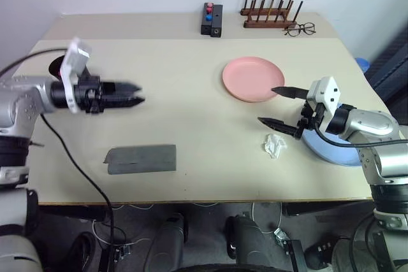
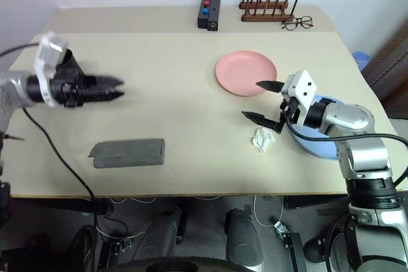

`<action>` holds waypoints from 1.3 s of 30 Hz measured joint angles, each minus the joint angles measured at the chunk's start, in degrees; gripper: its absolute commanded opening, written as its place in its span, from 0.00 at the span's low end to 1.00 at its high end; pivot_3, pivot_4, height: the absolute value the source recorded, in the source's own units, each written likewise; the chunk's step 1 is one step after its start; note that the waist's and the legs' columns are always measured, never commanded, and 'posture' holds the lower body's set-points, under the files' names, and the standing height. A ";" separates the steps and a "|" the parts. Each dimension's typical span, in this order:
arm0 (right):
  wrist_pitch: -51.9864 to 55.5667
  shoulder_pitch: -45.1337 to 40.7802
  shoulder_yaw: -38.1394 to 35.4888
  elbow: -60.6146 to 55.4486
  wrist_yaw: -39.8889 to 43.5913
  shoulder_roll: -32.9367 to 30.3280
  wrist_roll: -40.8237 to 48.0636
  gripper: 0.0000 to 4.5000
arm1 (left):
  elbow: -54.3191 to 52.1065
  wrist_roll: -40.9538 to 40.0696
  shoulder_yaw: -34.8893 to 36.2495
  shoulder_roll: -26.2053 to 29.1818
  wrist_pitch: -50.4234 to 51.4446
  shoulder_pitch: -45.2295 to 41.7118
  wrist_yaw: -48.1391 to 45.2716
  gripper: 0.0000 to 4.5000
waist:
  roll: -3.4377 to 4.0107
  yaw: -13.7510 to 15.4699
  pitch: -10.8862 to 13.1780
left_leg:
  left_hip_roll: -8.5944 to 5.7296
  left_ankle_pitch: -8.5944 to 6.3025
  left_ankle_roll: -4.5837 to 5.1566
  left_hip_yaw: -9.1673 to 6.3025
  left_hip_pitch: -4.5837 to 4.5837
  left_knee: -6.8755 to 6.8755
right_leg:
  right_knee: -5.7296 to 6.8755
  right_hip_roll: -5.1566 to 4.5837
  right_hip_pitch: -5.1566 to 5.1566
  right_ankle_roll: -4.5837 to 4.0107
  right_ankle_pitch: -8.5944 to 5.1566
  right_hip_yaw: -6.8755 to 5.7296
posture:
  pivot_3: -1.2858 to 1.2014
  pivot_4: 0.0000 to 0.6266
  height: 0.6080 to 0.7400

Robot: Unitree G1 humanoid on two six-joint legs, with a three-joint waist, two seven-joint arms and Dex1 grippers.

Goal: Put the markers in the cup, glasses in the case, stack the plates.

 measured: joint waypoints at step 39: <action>19.82 27.33 -10.32 -10.16 -8.88 -14.41 -8.80 0.02 | -15.49 2.49 -2.52 -6.26 -9.21 9.37 -2.05 1.00 | -0.05 0.04 -0.04 | 0.04 -0.02 0.02 0.17 0.07 0.01 | -0.16 -0.08 0.09 -0.26 -0.09 0.10 | 0.52 0.24 1.00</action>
